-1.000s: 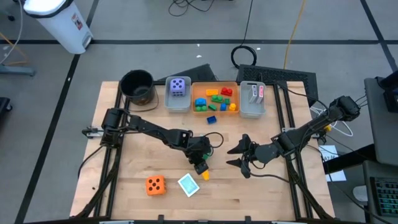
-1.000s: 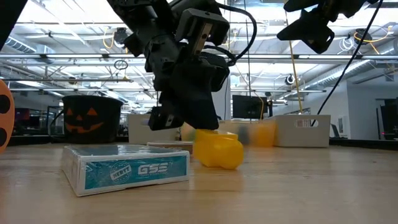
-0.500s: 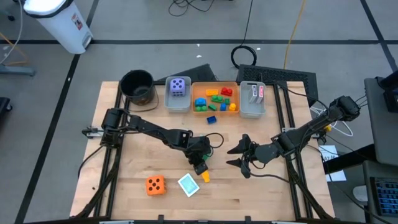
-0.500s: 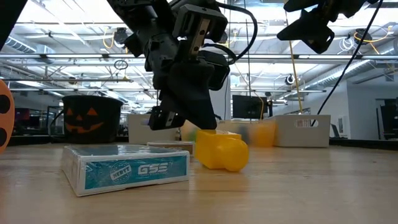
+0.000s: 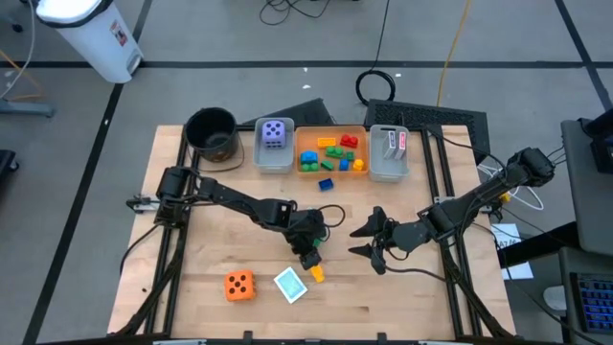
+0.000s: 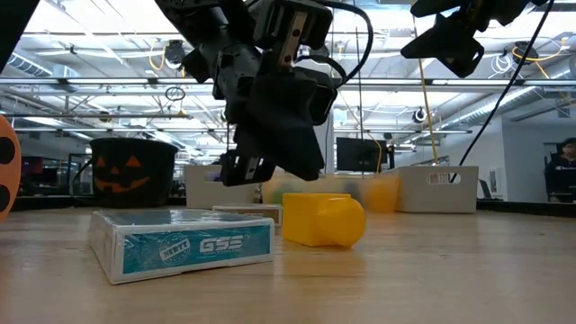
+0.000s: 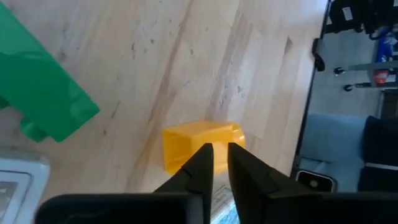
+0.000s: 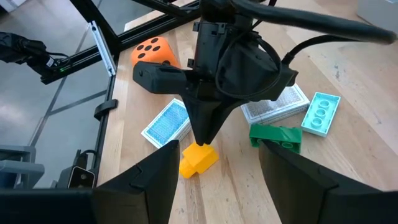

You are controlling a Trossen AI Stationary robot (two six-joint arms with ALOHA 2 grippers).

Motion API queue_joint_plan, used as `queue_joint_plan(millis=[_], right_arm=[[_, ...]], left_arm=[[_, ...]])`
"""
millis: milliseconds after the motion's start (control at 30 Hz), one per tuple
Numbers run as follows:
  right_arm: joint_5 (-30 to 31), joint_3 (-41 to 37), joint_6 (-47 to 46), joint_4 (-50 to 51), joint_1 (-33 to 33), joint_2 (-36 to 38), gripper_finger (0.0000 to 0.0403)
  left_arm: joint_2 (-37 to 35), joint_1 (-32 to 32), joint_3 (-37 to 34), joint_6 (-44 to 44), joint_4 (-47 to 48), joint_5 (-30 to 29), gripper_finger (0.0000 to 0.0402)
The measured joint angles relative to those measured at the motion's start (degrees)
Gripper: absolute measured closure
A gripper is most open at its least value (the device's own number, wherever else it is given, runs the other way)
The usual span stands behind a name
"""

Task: Pick & Place Toys
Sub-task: Put the yellow game piece into the orange bin

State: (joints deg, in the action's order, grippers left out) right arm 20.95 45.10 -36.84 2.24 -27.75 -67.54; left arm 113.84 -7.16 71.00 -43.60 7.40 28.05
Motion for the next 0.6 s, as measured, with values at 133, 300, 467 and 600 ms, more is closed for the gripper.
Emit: queue_joint_plan(millis=[133, 300, 467, 600], right_arm=[[0.0, 0.0, -0.4, 0.0, 0.0, 0.0, 0.0193], [0.0, 0.0, -0.9, 0.0, 0.0, 0.0, 0.0193], [0.0, 0.0, -1.3, 0.2, 0.0, 0.0, 0.0193], [0.0, 0.0, -1.3, 0.2, 0.0, 0.0, 0.0193]], left_arm=[[0.0, 0.6, 0.0, 0.3, 0.1, -2.5, 0.0318], [0.0, 2.6, 0.0, -1.1, 0.5, -1.2, 0.0275], [0.0, 3.6, 0.0, -1.3, 1.1, 5.6, 0.0224], [0.3, 3.3, 0.0, -1.1, 1.6, 6.0, 0.0195]])
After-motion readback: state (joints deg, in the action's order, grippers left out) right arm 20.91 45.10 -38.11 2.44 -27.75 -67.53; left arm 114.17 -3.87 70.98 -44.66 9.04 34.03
